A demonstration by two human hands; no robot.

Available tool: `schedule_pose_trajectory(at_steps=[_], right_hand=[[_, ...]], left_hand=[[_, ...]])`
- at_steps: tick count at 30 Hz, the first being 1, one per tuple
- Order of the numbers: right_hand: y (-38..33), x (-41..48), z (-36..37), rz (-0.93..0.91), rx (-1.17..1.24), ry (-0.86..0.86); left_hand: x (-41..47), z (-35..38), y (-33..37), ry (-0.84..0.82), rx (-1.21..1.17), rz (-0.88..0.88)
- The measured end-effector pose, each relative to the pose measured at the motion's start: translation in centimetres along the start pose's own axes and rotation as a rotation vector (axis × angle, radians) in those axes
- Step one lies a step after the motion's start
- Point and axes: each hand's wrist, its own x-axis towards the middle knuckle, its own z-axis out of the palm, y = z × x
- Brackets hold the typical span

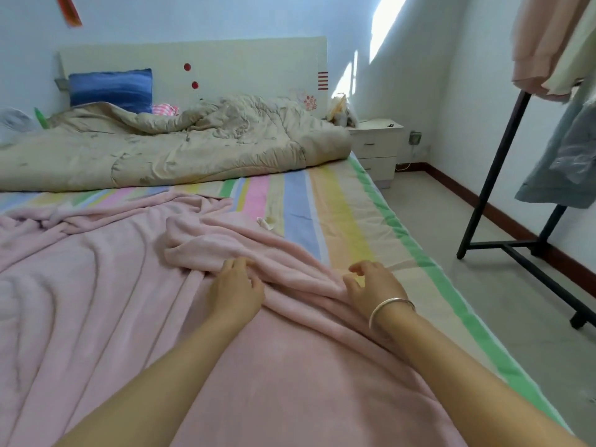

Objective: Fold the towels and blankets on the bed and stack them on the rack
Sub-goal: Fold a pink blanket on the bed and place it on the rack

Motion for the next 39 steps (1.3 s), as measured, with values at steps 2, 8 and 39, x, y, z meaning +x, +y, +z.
schedule_pose_trajectory(at_steps=[2,8,39], right_hand=[[-0.9,3.4,2.0,0.104,0.137,-0.140],[-4.3,11.5,5.6,0.294,0.372,-0.377],[11.2,21.5,-7.2,0.014,-0.051,-0.205]], left_hand=[[1.7,1.3,-0.8,0.002,-0.032,-0.111],[4.1,3.7,-3.0,0.045,-0.129,-0.214],[6.5,7.4,8.9,-0.110,0.283,-0.089]])
